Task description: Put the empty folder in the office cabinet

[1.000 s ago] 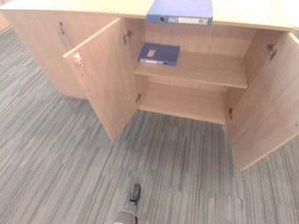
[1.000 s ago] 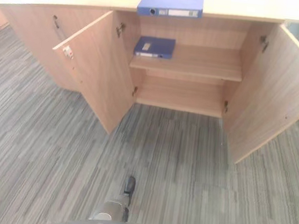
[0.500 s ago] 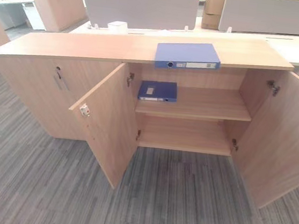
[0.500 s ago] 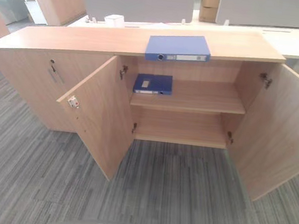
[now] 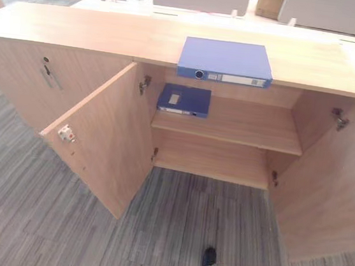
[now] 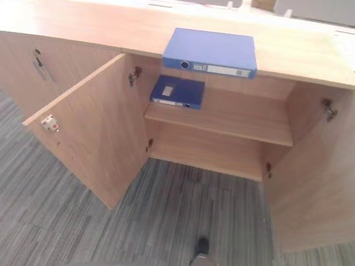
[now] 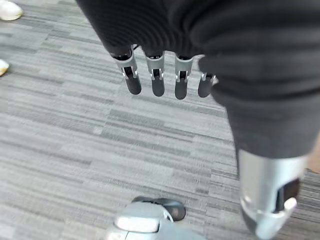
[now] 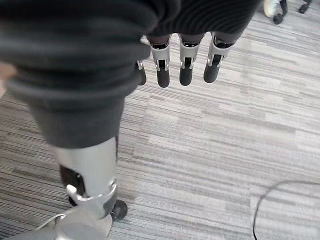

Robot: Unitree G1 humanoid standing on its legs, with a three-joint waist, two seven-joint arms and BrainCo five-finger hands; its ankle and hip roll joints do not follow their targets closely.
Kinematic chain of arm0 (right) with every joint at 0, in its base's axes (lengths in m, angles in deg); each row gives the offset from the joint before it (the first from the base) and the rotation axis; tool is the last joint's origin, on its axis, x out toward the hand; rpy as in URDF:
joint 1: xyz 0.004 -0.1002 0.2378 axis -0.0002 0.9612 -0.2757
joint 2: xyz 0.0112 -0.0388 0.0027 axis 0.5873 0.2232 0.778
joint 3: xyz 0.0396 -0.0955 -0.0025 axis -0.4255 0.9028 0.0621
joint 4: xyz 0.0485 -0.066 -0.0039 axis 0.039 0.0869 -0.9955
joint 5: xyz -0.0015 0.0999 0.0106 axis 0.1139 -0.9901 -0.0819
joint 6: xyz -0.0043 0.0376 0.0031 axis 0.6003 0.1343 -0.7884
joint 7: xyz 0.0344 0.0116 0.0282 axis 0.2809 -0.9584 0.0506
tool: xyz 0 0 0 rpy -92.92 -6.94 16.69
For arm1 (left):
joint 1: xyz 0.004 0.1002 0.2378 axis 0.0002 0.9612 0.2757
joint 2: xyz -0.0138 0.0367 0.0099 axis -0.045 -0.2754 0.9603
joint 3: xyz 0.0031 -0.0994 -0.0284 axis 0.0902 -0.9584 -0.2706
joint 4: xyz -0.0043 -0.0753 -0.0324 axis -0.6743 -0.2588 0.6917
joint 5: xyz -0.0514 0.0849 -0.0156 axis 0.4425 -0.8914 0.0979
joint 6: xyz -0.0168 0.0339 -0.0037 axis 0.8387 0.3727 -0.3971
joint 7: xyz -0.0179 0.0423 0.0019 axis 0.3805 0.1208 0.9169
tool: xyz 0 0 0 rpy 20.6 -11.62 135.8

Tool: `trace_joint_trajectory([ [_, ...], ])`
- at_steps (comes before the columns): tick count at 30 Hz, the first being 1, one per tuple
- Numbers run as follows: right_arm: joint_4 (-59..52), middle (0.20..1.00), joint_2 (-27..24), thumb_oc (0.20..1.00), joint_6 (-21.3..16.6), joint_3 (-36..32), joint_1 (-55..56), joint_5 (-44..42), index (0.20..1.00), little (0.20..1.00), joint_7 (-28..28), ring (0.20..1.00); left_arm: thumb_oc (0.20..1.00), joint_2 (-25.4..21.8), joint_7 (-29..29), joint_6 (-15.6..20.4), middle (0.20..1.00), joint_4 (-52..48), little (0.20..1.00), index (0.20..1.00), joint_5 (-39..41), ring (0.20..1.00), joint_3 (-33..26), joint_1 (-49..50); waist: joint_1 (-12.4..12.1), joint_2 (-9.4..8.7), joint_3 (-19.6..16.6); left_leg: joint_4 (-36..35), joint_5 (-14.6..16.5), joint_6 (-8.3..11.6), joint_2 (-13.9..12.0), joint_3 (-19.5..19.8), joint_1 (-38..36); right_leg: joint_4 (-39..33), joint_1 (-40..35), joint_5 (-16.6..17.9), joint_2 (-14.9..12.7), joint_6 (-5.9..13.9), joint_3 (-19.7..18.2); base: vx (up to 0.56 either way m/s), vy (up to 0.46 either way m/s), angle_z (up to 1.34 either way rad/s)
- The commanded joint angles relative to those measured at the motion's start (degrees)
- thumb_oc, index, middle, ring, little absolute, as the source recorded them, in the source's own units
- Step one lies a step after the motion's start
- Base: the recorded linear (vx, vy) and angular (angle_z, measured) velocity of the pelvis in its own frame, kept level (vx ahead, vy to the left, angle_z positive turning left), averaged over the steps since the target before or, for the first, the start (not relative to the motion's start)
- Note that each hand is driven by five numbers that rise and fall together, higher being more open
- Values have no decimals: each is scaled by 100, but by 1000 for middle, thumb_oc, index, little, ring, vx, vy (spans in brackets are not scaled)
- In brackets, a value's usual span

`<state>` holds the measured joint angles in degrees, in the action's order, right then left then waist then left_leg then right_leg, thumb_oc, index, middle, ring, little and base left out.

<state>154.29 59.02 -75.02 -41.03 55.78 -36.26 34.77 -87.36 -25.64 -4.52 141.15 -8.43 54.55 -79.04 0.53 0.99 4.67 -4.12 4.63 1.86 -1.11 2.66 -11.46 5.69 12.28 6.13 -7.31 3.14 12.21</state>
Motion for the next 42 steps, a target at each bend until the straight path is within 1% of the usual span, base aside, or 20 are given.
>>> trace_joint_trajectory([
  [1,-125,1000,-343,1000,-154,155,-547,-347,1000,1000,123,1000,1000,-314,101,65,1000,-23,1000,1000,21,1000,-33,-486,37,-44,194,1020,168,266,-198,117,444,-807,-820,-200,-50,307,9,231,-319,-10],
  [2,-138,1000,-366,1000,-156,148,-572,-373,1000,1000,135,1000,1000,-313,92,54,1000,-40,1000,1000,38,1000,-38,-487,25,-48,198,1268,113,301,-194,119,529,-805,-906,-293,-4,257,13,269,-389,-5],
  [4,-190,1000,-422,1000,-187,144,-621,-457,1000,1000,161,1000,1000,-314,88,55,1000,-101,1000,1000,85,1000,-6,-522,-8,-95,260,2037,-166,375,-136,109,874,-813,-1120,-433,24,136,9,80,-152,-3],
  [5,-190,1000,-422,1000,-187,143,-622,-457,1000,1000,161,1000,1000,-315,88,55,1000,-101,1000,1000,86,1000,-6,-523,-1,-93,260,2069,-153,375,-137,117,895,-813,-1118,-433,25,135,17,36,-108,3],
  [7,-234,1000,-464,1000,-200,163,-682,-497,1000,1000,186,1000,1000,-330,110,71,1000,-172,1000,1000,132,1000,28,-562,-25,-151,328,2665,-350,411,-52,51,1193,-844,-1289,-516,26,37,20,65,-118,8],
  [8,-275,1000,-485,1000,-210,204,-736,-508,1000,1000,212,1000,1000,-339,146,108,1000,-268,1000,1000,212,1000,38,-595,-94,-214,366,2659,-267,375,64,2,1499,-864,-1380,-564,-2,35,-11,108,-96,0],
  [9,-278,1000,-487,1000,-212,220,-752,-505,1000,1000,219,1000,1000,-341,152,121,1000,-301,1000,1000,250,1000,32,-597,-131,-233,360,2446,-123,334,102,-4,1576,-885,-1411,-579,-8,62,-16,84,-50,-2],
  [10,-277,1000,-487,1000,-213,220,-751,-505,1000,1000,219,1000,1000,-341,152,120,1000,-302,1000,1000,250,1000,33,-596,-136,-233,367,2444,-116,333,101,-10,1562,-887,-1421,-582,-7,64,-20,68,-10,-22],
  [11,-290,1000,-486,1000,-225,242,-767,-507,1000,1000,236,1000,1000,-344,168,141,1000,-326,1000,1000,298,1000,28,-598,-187,-263,364,2146,35,300,123,6,1629,-926,-1464,-600,-28,110,-35,110,24,-27],
  [12,-309,1000,-480,1000,-256,298,-795,-490,1000,1000,221,1000,1000,-353,179,171,1000,-336,1000,1000,322,1000,75,-627,-278,-170,306,1118,-179,260,46,179,1620,-979,-1544,-653,106,154,-37,133,19,-35],
  [14,-279,1000,-424,1000,-282,284,-774,-486,1000,1000,246,1000,1000,-359,204,185,1000,-259,1000,1000,254,1000,100,-676,-244,-104,233,589,-310,243,-53,225,1349,-1001,-1640,-674,235,159,-30,94,17,-26],
  [15,-280,1000,-425,1000,-282,284,-771,-486,1000,1000,246,1000,1000,-358,203,186,1000,-258,1000,1000,254,1000,101,-675,-242,-102,237,564,-321,244,-56,226,1328,-1005,-1651,-673,238,157,-28,104,56,-17],
  [17,-262,1000,-313,1000,-289,254,-619,-466,1000,1000,238,1000,1000,-331,181,172,1000,-212,1000,1000,167,1000,112,-629,-162,-20,-1,-20,-420,239,-123,106,842,-1069,-1693,-658,284,193,-60,118,68,-8],
  [25,-76,1000,-98,1000,-243,317,-390,-357,1000,1000,179,1000,1000,-367,149,146,1000,-116,1000,1000,235,1000,-19,-583,-112,-80,-120,-88,-372,285,-191,-73,610,-1069,-1781,-623,200,258,-169,27,41,-7],
  [29,10,1000,-63,1000,-233,279,-308,-341,1000,1000,192,1000,1000,-361,255,281,1000,-358,1000,1000,720,1000,-228,-587,-133,-127,-131,-88,-319,268,-182,-94,530,-1069,-1846,-621,157,292,-170,8,12,-1],
  [32,-77,1000,-46,1000,-268,235,-303,-389,1000,1000,261,1000,1000,-369,465,490,1000,-949,1000,1000,1047,1000,-329,-570,-132,-163,-131,-88,-291,258,-179,-109,504,-1069,-1871,-602,130,317,-179,2,14,-2],
  [36,-392,1000,-28,1000,-387,-1,-322,-846,1000,1000,419,1000,1000,-396,699,757,1000,-2886,1000,1000,1227,1000,-232,-220,-132,-185,-109,-88,-281,252,-187,-140,499,-1069,-1863,-571,104,349,-207,0,0,0],
  [38,-693,1000,18,1000,-545,-224,-373,-1357,1000,1000,577,1000,1000,-501,827,885,1000,-4300,1000,1000,977,1000,-114,54,-137,-190,-103,-88,-267,247,-200,-167,496,-1069,-1853,-564,82,384,-240,-4,36,0],
  [40,-888,1000,105,1000,-673,-328,-411,-1688,1000,1000,679,1000,1000,-592,984,937,1000,-4905,1000,1000,665,1000,-32,94,-127,-187,-100,-88,-245,250,-209,-183,488,-1069,-1846,-558,64,404,-256,5,32,-8],
  [42,-912,1000,135,1000,-703,-335,-419,-1791,1000,1000,689,1000,1000,-622,1044,934,1000,-5082,1000,1000,546,1000,-9,108,-131,-189,-101,-88,-236,252,-212,-195,481,-1069,-1852,-560,56,409,-268,11,17,-9],
])
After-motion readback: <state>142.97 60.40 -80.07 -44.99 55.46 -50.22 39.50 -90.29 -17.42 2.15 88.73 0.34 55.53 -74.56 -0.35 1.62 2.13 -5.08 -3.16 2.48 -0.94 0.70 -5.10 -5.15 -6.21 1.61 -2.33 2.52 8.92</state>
